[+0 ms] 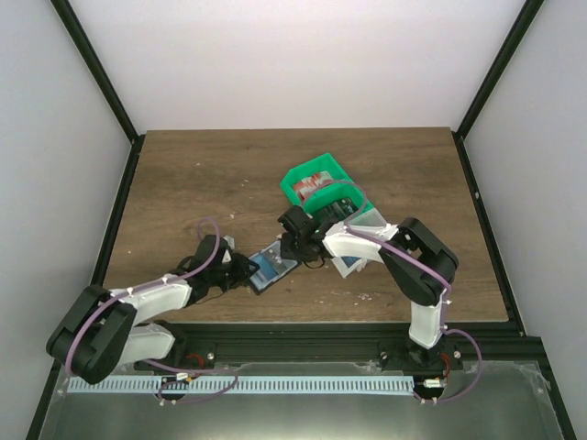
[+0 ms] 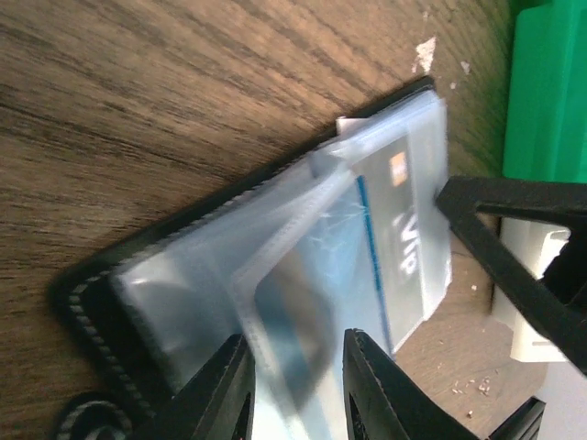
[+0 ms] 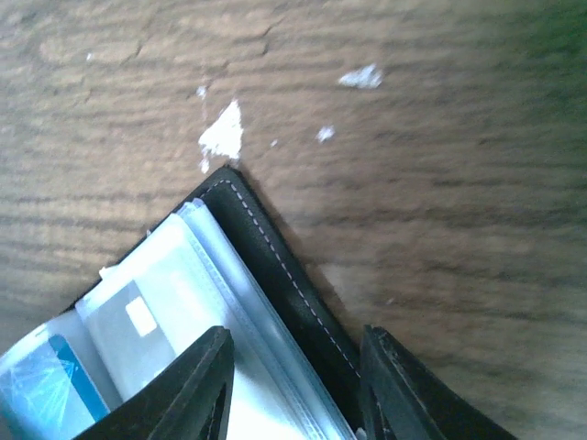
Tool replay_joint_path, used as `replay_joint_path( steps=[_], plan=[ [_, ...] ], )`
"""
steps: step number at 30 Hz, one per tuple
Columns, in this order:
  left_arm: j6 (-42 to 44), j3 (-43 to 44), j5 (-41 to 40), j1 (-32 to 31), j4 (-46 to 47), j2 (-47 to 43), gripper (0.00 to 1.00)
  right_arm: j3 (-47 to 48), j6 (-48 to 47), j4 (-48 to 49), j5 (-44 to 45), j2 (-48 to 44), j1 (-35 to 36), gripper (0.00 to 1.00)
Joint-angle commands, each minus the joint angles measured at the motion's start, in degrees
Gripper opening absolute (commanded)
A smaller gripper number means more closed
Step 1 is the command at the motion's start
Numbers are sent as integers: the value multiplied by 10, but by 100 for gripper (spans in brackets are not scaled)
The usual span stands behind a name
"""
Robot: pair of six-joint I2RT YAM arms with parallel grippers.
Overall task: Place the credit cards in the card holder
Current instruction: Turn over the card slot in the card holder.
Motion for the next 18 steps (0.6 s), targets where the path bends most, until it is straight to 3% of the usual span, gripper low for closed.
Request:
replay_joint_path(
  steps=[1, 8, 18],
  plan=[
    [-7, -3, 4, -2, -5, -36, 29, -15, 8, -37, -45, 12, 23, 40],
    [-3, -5, 14, -1, 13, -65, 29, -16, 8, -36, -44, 15, 23, 40],
    [12, 0, 117, -2, 131, 12, 39, -20, 8, -29, -46, 11, 22, 40]
  ],
)
